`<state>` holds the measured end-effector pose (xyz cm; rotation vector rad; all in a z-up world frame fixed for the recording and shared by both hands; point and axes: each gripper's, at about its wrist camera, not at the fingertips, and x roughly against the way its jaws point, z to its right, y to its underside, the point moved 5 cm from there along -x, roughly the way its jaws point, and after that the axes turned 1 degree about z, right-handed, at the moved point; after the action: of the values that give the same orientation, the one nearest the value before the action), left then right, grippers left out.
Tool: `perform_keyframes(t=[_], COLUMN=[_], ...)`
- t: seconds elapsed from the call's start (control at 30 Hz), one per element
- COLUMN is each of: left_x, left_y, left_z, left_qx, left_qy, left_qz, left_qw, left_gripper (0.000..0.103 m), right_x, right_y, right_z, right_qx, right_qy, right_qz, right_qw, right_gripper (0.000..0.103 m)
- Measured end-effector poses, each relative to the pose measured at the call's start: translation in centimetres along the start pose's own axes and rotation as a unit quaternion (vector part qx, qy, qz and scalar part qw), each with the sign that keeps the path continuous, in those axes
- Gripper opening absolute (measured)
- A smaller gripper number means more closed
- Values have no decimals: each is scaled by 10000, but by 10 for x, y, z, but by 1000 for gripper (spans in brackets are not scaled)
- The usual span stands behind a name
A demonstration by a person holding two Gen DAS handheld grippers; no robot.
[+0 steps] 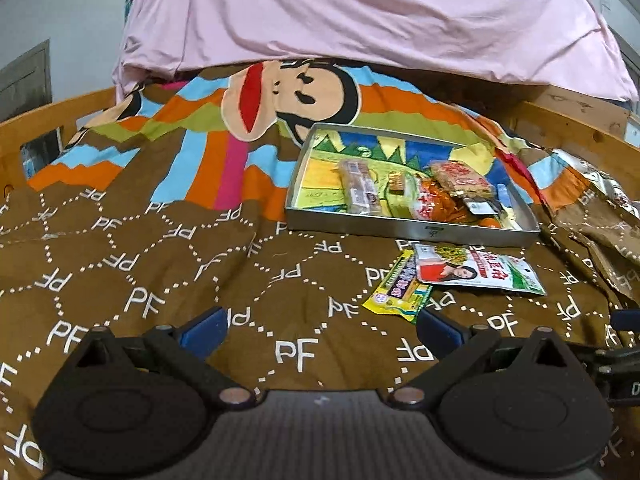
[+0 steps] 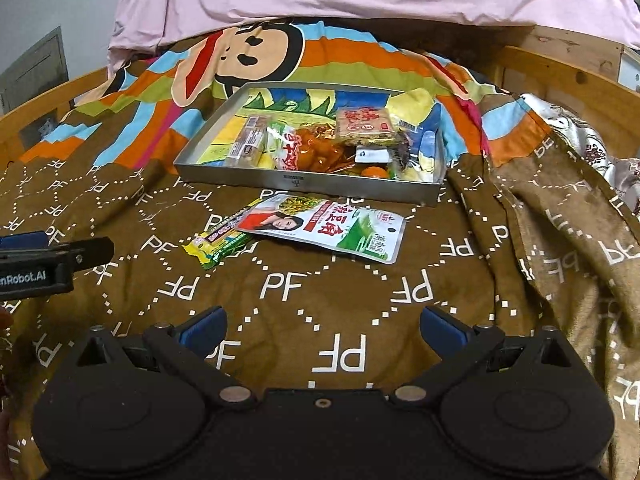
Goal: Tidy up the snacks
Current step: 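Withdraw both tools from the tray back toward the remaining two packets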
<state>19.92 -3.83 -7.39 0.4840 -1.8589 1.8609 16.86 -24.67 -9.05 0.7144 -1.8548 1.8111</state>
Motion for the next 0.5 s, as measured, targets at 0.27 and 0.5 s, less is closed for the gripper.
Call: perform_keyframes(t=[0.27,0.5], left_x=[-8,-12], left_y=[5,6], left_z=[-10,-6], left_qx=[465,386], left_qy=[68,28], left_qz=[-263,-274], left_qw=[9986,9989], left_gripper=[103,103], right_x=[-3,-7], right_y=[0,1], right_z=[-5,-11], right_qx=[74,205], right_qy=[-91,-151], right_qz=[-62,-150], right_qw=[9999,9996], right_gripper=[102,102])
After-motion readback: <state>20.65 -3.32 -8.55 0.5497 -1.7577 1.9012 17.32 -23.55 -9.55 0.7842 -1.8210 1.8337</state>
